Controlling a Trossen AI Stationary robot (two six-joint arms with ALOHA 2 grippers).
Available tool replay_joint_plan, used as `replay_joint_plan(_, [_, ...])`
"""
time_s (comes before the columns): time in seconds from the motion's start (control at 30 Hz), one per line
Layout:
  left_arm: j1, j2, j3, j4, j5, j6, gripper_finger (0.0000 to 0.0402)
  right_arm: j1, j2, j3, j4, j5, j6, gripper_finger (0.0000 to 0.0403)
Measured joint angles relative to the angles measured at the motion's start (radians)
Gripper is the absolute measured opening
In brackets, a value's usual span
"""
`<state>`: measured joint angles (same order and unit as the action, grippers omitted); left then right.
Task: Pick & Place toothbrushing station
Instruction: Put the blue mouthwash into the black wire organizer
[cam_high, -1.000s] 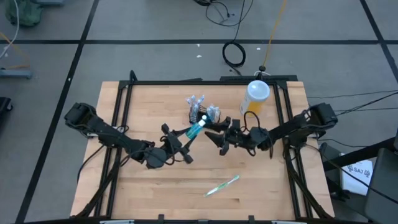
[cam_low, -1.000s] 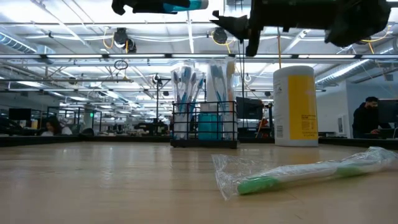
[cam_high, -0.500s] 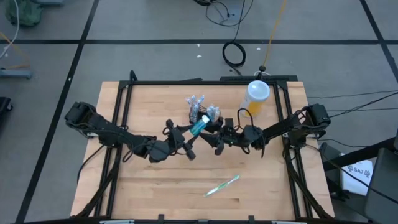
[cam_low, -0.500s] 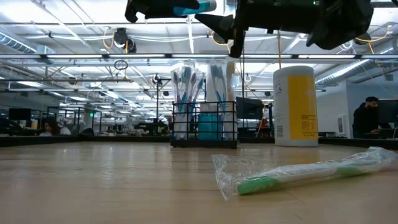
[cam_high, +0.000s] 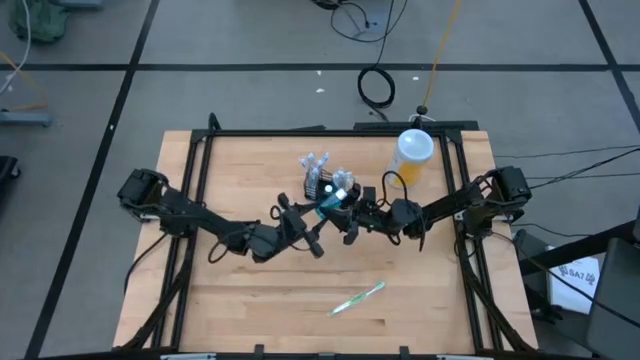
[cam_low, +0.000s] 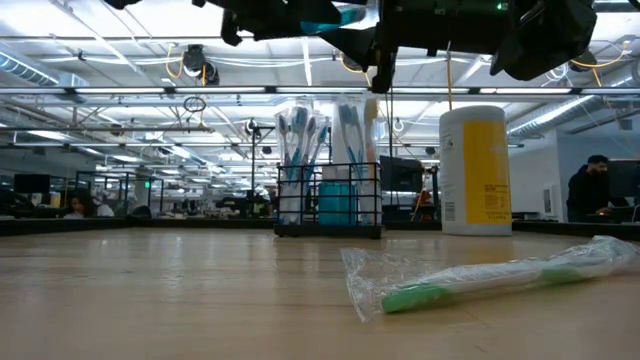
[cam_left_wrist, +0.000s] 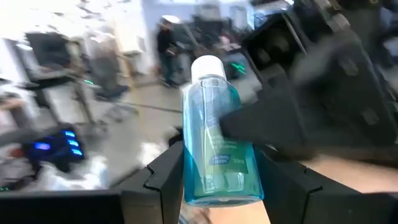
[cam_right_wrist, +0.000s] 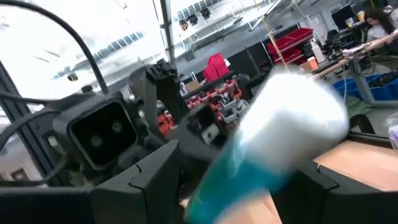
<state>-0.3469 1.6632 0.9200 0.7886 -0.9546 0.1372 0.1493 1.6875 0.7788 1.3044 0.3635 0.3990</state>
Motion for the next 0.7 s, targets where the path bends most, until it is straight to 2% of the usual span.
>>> replay_joint_plan(0.1, [-0.013, 0.013, 0.001, 0.055, -0.096, 0.087, 0.0172, 0.002, 0.000, 0.000, 0.001, 0.004, -0.026, 0.0212])
replay_joint_plan(0.2, [-0.025, 0.013, 0.001, 0.056, -0.148, 0.118, 0.0172, 0.002, 0.000, 0.000, -0.002, 0.001, -0.030, 0.0212])
replay_joint_plan(0.5, [-0.029, 0.013, 0.001, 0.047, -0.094, 0.150, 0.0172, 0.002, 0.000, -0.001, 0.003, -0.001, -0.053, 0.0209])
replay_joint_plan(0.7, [-0.027, 0.013, 0.001, 0.045, -0.093, 0.172, 0.0172, 0.003, 0.000, -0.001, 0.002, -0.002, -0.053, 0.0170])
